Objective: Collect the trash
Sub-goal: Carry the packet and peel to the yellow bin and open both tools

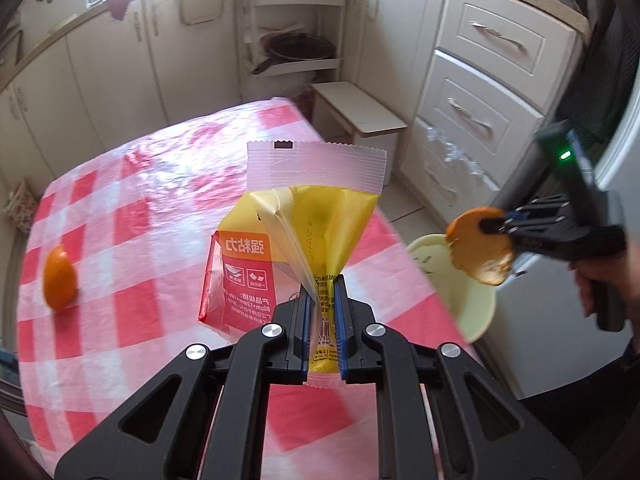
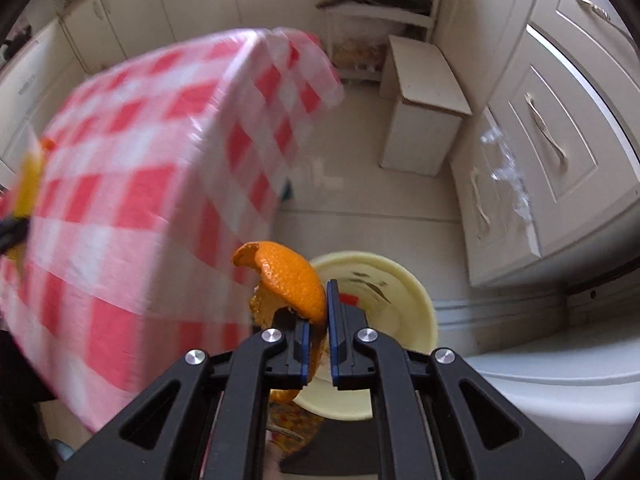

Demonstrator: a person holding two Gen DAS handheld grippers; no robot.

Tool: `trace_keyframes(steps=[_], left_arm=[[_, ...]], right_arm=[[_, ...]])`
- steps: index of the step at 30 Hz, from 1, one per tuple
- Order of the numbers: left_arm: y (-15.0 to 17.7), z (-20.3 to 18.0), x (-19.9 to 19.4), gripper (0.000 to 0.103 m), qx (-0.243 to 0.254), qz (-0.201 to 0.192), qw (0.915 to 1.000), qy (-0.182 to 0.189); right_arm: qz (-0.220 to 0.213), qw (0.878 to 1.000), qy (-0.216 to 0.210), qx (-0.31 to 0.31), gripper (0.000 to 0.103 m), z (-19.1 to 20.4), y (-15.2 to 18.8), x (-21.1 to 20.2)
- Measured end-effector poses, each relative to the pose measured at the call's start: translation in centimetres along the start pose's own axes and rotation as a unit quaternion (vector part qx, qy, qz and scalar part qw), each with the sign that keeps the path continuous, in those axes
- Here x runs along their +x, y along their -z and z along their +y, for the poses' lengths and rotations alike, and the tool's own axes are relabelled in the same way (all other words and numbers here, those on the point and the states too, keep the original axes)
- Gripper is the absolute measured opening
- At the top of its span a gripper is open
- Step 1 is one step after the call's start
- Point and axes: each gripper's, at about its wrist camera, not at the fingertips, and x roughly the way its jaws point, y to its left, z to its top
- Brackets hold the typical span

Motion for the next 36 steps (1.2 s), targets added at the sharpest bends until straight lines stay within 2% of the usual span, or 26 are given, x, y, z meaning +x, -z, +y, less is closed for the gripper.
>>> trace_keyframes(steps=[3, 7, 11, 14, 15, 16, 19, 23, 25, 27, 29, 32, 36], left_arm=[[-0.6, -3.2, 1.1, 0.01, 0.005, 0.006, 0.9997, 0.025], [-1.3, -8.0, 3.6, 0.01, 0.004, 0.025, 0.9977, 0.063], [-1.6, -11.9, 6.8, 0.01, -0.013, 0.06, 0.9939, 0.092], [-1.7, -14.4, 9.5, 0.011, -0.027, 0.094, 0.9893, 0.109], [-1.7, -15.1, 10.3, 0.017, -0.032, 0.103, 0.9879, 0.112], [-1.8, -15.8, 11.4, 0.03, -0.042, 0.117, 0.9853, 0.117], [-1.9, -17.1, 14.3, 0.045, -0.061, 0.151, 0.9786, 0.126], [-2.2, -17.2, 15.3, 0.051, -0.07, 0.157, 0.9779, 0.119], [-2.3, -16.9, 15.0, 0.06, -0.068, 0.154, 0.9784, 0.121], [-2.5, -16.4, 14.8, 0.063, -0.066, 0.155, 0.9782, 0.122], [-3.0, -15.9, 14.5, 0.064, -0.069, 0.156, 0.9769, 0.128], [-3.1, -15.9, 14.9, 0.074, -0.066, 0.173, 0.9724, 0.142], [-2.8, -15.9, 15.7, 0.075, -0.076, 0.186, 0.9695, 0.141]], right_arm=[[-0.002, 1.0, 0.001, 0.025, 0.031, -1.7, 0.4, 0.0], [-0.045, 0.996, -0.024, 0.079, 0.049, -4.3, 0.0, -2.5], [-0.099, 0.986, -0.051, 0.128, 0.052, -6.3, -0.4, -5.1], [-0.149, 0.975, -0.048, 0.158, 0.06, -7.5, -0.4, -7.5], [-0.163, 0.972, -0.05, 0.165, 0.061, -7.8, -0.4, -8.2], [-0.175, 0.968, -0.053, 0.17, 0.061, -8.0, -0.5, -8.8], [-0.194, 0.962, -0.06, 0.181, 0.064, -8.4, -0.9, -9.8], [-0.204, 0.959, -0.072, 0.183, 0.064, -8.4, -1.5, -10.3], [-0.206, 0.959, -0.076, 0.18, 0.064, -8.1, -1.7, -10.5], [-0.208, 0.959, -0.078, 0.177, 0.065, -7.7, -1.7, -10.7], [-0.21, 0.959, -0.081, 0.172, 0.065, -7.3, -1.9, -10.8], [-0.212, 0.959, -0.083, 0.168, 0.065, -7.0, -1.8, -10.9], [-0.213, 0.958, -0.09, 0.171, 0.066, -6.9, -1.9, -10.9]])
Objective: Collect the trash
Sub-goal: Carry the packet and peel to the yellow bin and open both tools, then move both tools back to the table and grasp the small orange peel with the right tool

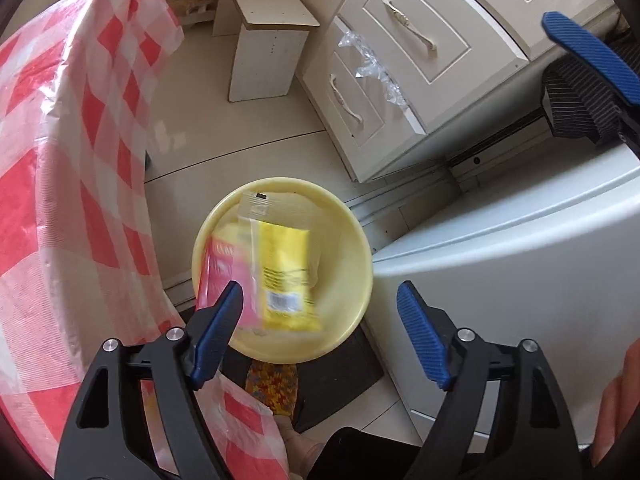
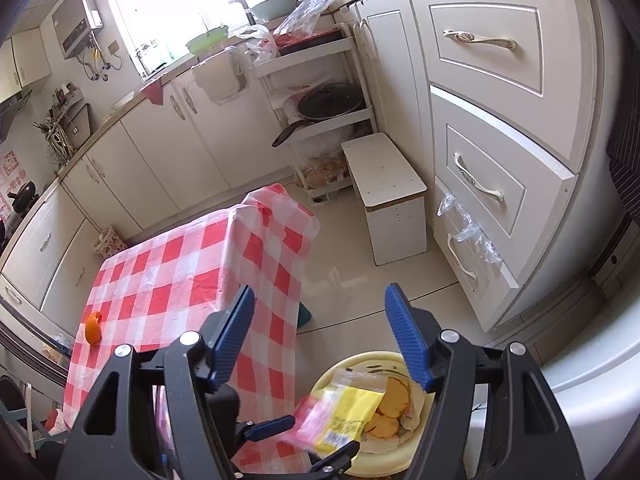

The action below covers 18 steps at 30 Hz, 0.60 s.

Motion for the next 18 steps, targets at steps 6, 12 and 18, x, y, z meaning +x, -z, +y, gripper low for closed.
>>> trace_keyframes(steps=[6, 12, 18], left_arm=[[-0.1, 1.5, -1.0, 0.075, -0.033, -0.016, 0.9993, 0.01], [0.9, 3.8, -5.6, 0.075, -0.027, -0.054, 0.9981, -0.012], [5.4, 10.4, -15.1, 0.083, -0.027, -0.144, 0.9804, -0.131]], right_arm=[[0.0, 1.0, -0.004, 0.005, 0.066, 0.0, 0.0, 0.1], [0.0, 1.0, -0.016, -0.002, 0.067, 0.9, -0.2, 0.1], [0.02, 0.998, -0.058, -0.001, 0.067, 3.3, 0.0, 1.6]])
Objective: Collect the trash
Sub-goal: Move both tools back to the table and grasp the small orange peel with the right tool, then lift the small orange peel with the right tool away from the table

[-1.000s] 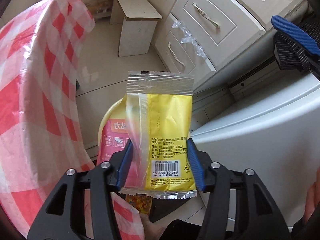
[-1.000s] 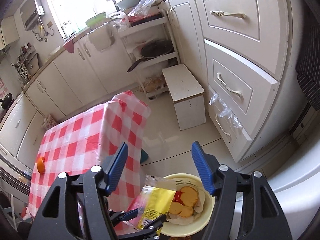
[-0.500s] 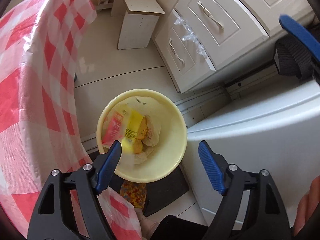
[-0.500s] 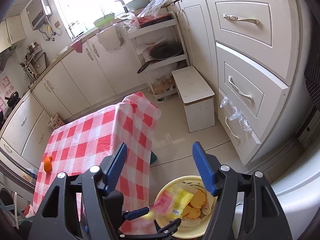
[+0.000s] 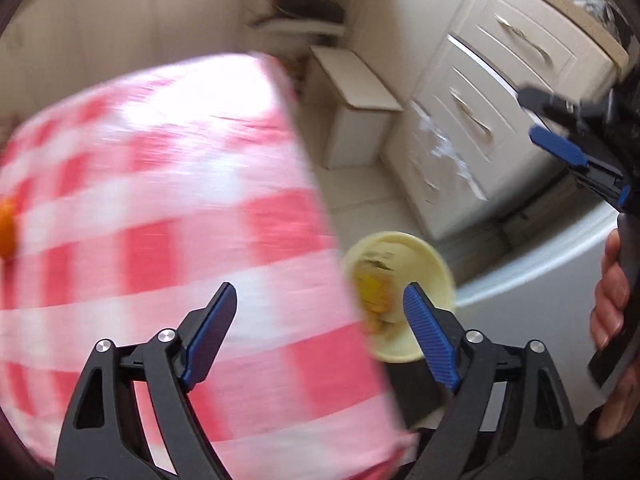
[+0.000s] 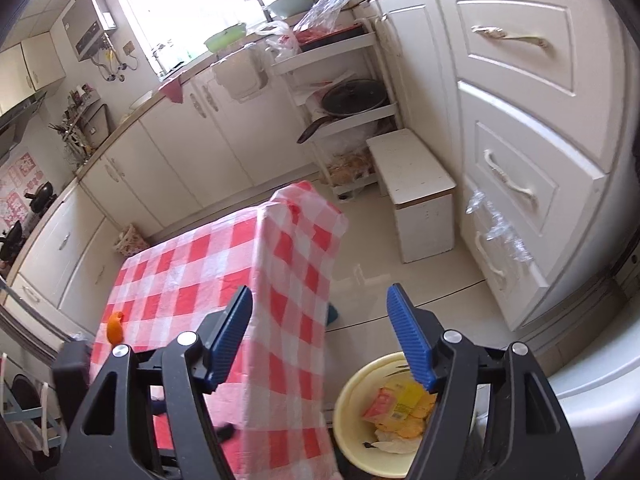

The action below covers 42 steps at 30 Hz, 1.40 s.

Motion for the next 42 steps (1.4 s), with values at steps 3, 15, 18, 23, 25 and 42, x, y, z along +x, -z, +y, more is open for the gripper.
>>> trace_keyframes(steps=[3, 15, 18, 23, 25, 42], left_arm=[[0.7, 7.2, -3.0, 0.088, -0.045, -0.027, 0.9961, -0.071], [2.1, 31.7, -8.8, 0.088, -0.316, -0.075, 0.938, -0.122], [4.0, 34.7, -10.1, 0.088, -0.361, -0.088, 0.9203, -0.121], [6.9, 39.2, -12.0, 0.088, -0.431, -0.092, 0.8923, -0.098], [7.4, 39.9, -12.6, 0.088, -0.432, -0.093, 0.8921, -0.095], [8.8, 42.3, -13.3, 0.088, -0.424, -0.059, 0.9021, -0.057]], right_arm=[[0.02, 0.999, -0.019, -0.017, 0.067, 2.7, 0.4, 1.5], [0.155, 0.967, -0.13, -0.153, 0.071, 21.5, 6.2, 12.5], [0.177, 0.953, -0.145, -0.2, 0.073, 27.3, 8.4, 15.9], [0.181, 0.944, -0.157, -0.228, 0.077, 34.1, 11.3, 19.9], [0.179, 0.946, -0.163, -0.217, 0.078, 35.8, 11.8, 21.3], [0.218, 0.921, -0.319, -0.051, 0.022, 34.0, 10.4, 21.9]])
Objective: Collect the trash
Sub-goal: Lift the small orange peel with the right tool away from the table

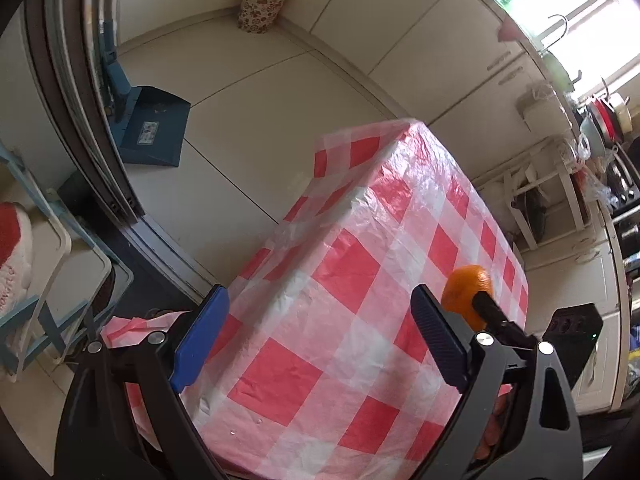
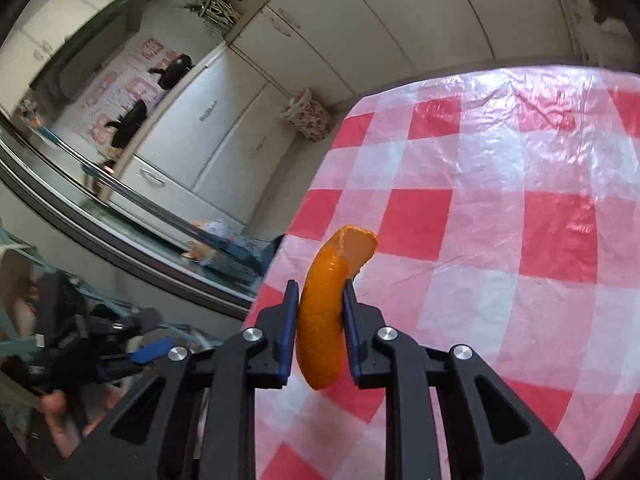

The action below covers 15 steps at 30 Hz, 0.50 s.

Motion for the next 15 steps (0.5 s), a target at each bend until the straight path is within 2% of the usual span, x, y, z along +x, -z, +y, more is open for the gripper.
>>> trace_keyframes(steps=[1, 3, 4, 6, 9, 11, 13, 15], left_arm=[[0.3, -0.7, 0.5, 0.088, 0.019, 0.012, 0.9997, -0.002], [1.3, -2.6, 1.3, 0.088, 0.065, 0.032, 0.9973, -0.009], [1.8, -3.4, 1.7, 0.088, 0.086, 0.038, 0.9955, -0.012], [3.1, -5.4, 2.2, 0.088, 0.129, 0.041, 0.9905, -0.022], [5.5, -8.8, 2.6, 0.088, 0.188, 0.024, 0.9806, -0.05], [7.0, -10.7, 2.6, 0.088, 0.206, 0.012, 0.9769, -0.057], [8.4, -12.5, 2.5, 0.088, 0.22, 0.004, 0.9741, -0.05], [9.5, -14.5, 2.1, 0.088, 0.239, -0.005, 0.9702, -0.038]], right_arm=[[0.0, 1.0, -0.011, 0.006, 0.022, -0.1, 0.4, -1.1], [0.005, 1.0, -0.005, -0.002, 0.022, 0.1, 1.1, -2.5], [0.01, 1.0, 0.009, -0.013, 0.022, 0.2, 1.3, -3.1], [0.026, 0.995, 0.069, -0.061, 0.022, 1.1, 2.2, -4.1], [0.051, 0.978, 0.153, -0.133, 0.022, 2.1, 4.0, -5.5], [0.069, 0.965, 0.193, -0.165, 0.022, 2.1, 5.4, -6.3], [0.085, 0.954, 0.225, -0.177, 0.022, 1.4, 6.8, -7.0], [0.099, 0.95, 0.237, -0.178, 0.023, 0.1, 8.1, -7.5]])
